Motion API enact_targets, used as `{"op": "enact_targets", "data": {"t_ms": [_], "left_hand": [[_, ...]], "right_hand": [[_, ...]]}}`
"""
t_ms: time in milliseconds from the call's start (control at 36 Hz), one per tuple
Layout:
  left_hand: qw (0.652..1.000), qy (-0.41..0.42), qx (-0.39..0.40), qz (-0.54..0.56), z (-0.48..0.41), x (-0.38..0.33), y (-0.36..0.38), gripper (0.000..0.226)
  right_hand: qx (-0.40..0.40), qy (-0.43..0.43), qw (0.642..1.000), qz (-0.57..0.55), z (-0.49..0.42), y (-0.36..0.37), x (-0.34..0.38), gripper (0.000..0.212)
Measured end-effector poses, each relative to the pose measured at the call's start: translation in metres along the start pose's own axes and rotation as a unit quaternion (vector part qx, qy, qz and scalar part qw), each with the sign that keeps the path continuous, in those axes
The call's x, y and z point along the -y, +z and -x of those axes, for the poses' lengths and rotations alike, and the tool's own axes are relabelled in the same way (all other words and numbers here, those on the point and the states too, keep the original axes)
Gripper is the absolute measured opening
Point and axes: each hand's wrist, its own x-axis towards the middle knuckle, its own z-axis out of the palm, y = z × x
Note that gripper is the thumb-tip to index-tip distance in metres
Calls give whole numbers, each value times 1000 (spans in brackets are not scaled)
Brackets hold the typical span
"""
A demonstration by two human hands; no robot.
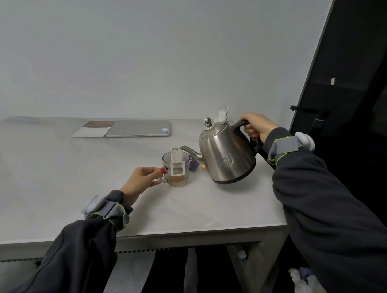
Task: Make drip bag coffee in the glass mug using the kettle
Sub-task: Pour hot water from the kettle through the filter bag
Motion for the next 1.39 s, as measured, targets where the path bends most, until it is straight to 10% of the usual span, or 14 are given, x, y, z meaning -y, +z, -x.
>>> {"op": "enact_targets", "data": {"t_ms": [1389], "left_hand": [[996, -11, -80, 28, -17, 8, 19, 25]], "right_hand": [[13, 27, 996, -82, -2, 1, -30, 45]]}}
